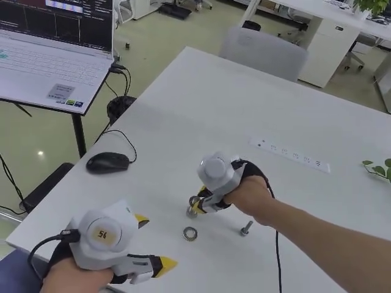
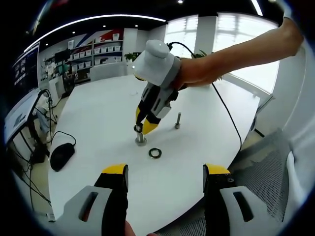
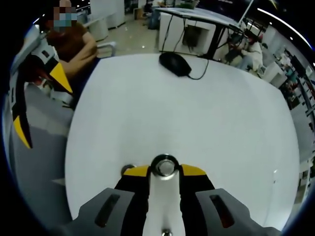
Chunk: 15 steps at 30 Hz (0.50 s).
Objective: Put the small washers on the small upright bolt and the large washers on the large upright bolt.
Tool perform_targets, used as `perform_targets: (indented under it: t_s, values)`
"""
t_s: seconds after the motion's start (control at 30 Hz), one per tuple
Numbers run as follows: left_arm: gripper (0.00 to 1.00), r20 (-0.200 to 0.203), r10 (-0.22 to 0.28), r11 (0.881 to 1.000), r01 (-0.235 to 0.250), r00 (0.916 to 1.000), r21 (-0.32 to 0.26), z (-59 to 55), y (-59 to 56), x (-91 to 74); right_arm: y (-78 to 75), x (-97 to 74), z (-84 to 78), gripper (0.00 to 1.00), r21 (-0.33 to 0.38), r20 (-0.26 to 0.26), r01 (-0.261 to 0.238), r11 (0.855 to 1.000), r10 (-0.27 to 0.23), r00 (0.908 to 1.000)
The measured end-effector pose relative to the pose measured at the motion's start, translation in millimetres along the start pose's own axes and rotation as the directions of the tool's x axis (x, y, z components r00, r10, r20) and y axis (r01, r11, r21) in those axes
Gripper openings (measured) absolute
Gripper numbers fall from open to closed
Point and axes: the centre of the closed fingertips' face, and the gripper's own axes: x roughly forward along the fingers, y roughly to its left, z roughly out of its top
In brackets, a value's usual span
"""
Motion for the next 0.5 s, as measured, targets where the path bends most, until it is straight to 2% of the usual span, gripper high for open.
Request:
perform_targets:
  t_s: [0.5]
  values:
    - [0.61, -0.003, 0.011, 1.000, -0.011, 0.9999, -0.005, -3.0, 4.3, -4.2, 2.7, 20.2, -11.7, 0.23, 0.037, -0.040, -0.015, 0.999, 0.016, 0.9991]
